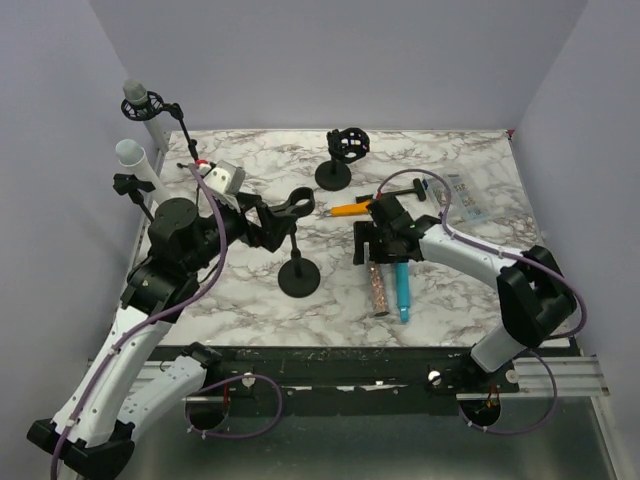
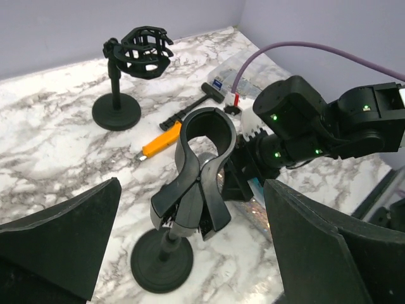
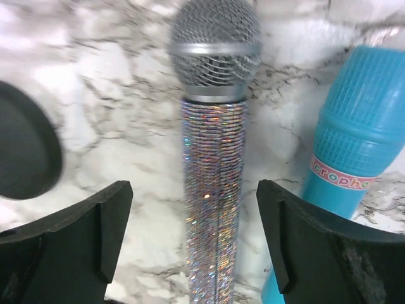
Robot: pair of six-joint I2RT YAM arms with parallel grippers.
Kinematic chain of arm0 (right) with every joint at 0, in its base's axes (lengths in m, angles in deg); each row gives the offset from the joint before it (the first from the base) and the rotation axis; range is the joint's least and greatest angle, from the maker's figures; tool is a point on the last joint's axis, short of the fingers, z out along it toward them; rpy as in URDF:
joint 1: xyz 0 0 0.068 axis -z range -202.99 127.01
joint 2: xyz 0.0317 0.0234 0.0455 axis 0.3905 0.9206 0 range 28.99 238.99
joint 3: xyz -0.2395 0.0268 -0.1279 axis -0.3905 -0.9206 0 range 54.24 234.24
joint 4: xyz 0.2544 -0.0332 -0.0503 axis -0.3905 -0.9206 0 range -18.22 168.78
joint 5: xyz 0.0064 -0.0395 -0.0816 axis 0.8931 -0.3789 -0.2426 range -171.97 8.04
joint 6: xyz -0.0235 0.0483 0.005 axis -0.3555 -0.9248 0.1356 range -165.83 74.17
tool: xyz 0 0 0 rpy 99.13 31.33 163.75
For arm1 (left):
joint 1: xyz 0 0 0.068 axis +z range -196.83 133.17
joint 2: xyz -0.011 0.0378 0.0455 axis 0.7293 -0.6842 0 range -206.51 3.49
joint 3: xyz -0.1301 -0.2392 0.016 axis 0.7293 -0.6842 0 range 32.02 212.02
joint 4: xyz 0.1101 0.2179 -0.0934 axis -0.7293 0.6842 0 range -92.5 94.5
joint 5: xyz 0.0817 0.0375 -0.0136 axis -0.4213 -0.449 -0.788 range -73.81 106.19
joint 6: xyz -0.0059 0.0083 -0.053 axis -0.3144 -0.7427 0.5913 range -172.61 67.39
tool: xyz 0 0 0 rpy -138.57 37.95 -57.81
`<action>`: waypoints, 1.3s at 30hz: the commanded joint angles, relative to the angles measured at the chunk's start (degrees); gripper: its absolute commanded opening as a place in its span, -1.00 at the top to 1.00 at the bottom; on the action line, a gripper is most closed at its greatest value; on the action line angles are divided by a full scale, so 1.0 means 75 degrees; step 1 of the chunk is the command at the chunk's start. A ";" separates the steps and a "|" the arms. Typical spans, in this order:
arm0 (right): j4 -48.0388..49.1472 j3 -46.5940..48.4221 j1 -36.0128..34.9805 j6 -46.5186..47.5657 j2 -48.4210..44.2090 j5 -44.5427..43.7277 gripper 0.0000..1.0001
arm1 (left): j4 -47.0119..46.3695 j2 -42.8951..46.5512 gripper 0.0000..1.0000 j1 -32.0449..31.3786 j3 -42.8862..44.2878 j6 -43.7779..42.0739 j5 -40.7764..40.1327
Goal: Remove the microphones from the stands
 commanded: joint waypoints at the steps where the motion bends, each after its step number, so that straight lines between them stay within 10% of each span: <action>1: -0.0066 0.0429 0.0026 0.0211 -0.0922 0.0339 -0.80 | 0.1428 0.0003 -0.97 0.0047 0.1249 0.1132 -0.0244; 13: 0.0566 0.0300 0.0031 0.0231 -0.2735 0.1769 -0.91 | 0.2884 -0.0151 -0.88 0.1031 0.1225 0.5945 0.0777; 20: 0.0889 -0.0422 0.0031 0.0025 -0.3421 0.1931 -0.98 | -0.0322 0.0665 -0.72 0.1215 -0.1249 0.8206 0.1203; 31: 0.1207 -0.1074 0.0030 -0.0032 -0.3718 0.1712 -1.00 | -0.1522 0.0702 -0.75 0.1213 -0.1995 0.8407 0.1018; 39: 0.1251 -0.1059 0.0031 0.0048 -0.3499 0.1760 -1.00 | -0.1637 0.0124 -0.16 0.1201 -0.1742 0.7851 0.1301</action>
